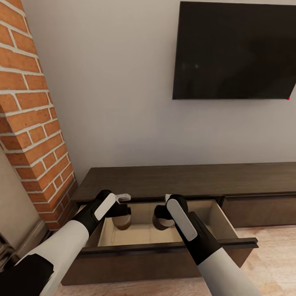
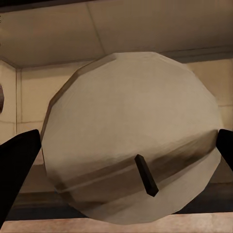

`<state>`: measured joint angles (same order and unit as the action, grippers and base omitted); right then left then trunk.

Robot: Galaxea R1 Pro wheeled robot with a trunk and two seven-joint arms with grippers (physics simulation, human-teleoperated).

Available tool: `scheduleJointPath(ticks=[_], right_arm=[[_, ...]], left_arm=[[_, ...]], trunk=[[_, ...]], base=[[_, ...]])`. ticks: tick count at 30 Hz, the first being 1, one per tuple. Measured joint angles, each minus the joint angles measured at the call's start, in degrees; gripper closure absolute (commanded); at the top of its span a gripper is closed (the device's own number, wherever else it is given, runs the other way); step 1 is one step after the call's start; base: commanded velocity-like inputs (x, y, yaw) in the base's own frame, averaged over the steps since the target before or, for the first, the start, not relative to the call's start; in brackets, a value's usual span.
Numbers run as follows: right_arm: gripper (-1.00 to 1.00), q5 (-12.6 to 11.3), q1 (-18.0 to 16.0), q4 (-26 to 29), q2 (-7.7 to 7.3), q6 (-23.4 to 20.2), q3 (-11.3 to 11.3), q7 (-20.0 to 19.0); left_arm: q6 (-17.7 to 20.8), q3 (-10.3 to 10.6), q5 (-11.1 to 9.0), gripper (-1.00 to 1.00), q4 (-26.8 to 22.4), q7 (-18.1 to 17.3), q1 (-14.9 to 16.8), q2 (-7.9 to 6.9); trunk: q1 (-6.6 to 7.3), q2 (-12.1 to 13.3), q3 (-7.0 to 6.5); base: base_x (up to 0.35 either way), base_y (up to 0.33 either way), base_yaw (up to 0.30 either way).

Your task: Place each of the two pumpkins and all three candles from the living room inside a cabinet in the living room (use any cabinet), then make sure every cabinet is closed, and position the cauldron so it is next to a table in the living room.

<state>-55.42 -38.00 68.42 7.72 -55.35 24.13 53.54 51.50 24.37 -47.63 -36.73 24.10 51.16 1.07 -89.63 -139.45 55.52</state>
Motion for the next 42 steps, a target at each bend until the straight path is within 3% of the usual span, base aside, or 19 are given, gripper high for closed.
scheduleJointPath(ticks=[3,9,16,25,29,42], right_arm=[[1.0,0.04,0.01,-0.26,0.01,0.14,1.7,0.01],[1.0,0.12,0.0,-0.41,0.02,0.3,3.03,0.02],[1.0,0.14,0.0,-0.43,-0.02,0.32,3.2,0.02],[1.0,0.11,0.0,-0.44,-0.06,0.3,3.23,0.02],[1.0,0.11,0.0,-0.43,-0.07,0.3,3.23,0.02],[1.0,0.08,0.0,-0.43,-0.04,0.41,3.3,0.01]], left_arm=[[0.63,-0.02,-0.13,1.0,0.14,0.0,0.0,0.01],[1.91,-0.04,-0.17,1.0,0.21,0.2,0.03,0.23],[2.08,-0.04,0.07,1.0,0.2,0.46,0.04,0.6],[2.08,-0.04,0.21,1.0,0.22,0.63,0.03,0.86],[2.02,-0.04,0.23,1.0,0.23,0.58,0.03,0.88],[1.87,-0.04,0.2,1.0,0.21,0.35,0.04,0.87]], trunk=[[0.0,0.0,0.0],[0.0,0.0,0.0],[0.0,0.0,0.0],[-1.97,-3.59,1.61],[-2.16,-3.8,2.48],[-2.14,-3.81,2.49]], base=[[0.004,0.0,0.0],[0.001,0.0,0.0],[0.0,0.0,0.0],[0.0,0.0,0.0],[0.0,0.0,0.0],[0.048,0.0,0.0]])
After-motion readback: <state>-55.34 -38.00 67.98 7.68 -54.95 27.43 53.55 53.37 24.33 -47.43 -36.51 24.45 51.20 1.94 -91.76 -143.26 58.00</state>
